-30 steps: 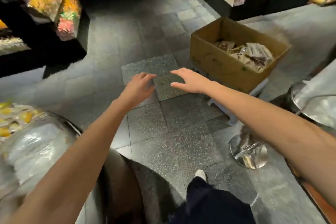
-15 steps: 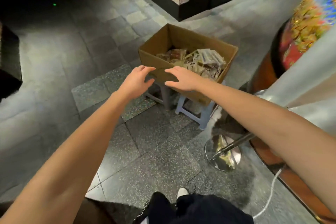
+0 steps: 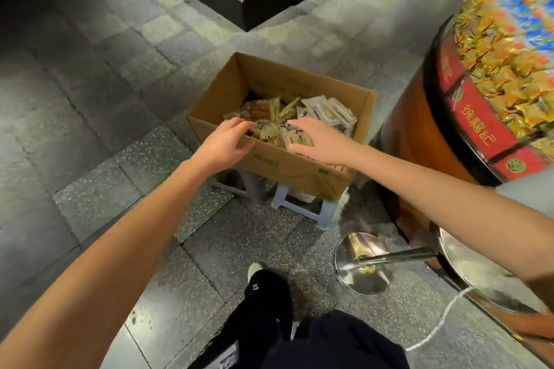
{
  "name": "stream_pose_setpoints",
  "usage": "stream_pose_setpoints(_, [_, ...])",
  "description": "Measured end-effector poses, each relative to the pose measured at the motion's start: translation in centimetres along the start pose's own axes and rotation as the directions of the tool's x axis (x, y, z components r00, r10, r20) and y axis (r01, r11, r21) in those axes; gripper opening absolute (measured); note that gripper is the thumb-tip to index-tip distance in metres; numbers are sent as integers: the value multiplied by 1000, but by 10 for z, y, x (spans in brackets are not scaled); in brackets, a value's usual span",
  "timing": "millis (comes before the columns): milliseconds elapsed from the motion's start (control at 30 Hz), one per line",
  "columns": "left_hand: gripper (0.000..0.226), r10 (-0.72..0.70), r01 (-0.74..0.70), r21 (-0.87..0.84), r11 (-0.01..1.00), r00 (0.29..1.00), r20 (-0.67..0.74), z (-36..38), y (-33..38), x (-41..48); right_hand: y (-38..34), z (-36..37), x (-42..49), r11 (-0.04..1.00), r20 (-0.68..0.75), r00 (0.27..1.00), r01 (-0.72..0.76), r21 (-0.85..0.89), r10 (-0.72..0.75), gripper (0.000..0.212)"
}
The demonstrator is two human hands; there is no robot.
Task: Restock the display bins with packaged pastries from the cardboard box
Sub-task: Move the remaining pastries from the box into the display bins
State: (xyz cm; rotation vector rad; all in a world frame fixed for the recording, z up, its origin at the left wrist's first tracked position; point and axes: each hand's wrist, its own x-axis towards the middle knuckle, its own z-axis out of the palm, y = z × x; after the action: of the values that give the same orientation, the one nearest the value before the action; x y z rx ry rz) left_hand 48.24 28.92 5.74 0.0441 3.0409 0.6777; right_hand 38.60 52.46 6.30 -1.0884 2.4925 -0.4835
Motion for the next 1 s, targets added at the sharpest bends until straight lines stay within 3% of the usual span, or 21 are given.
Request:
stream_pose_setpoints(367, [45,68,-65,-24,998,978,197,-12,-85,111,36,-7,89,969,-2,976,-216,124,218,63])
stream_pose_setpoints(667, [44,70,-44,-100,994,960,273,18,-135,198,93,14,152,946,91,957,-288,147,277,60])
stream_pose_setpoints(1000, [45,101,-29,-169,985,892,440,77,-176,298,156,23,228,919,166,923,-370,138,346,57])
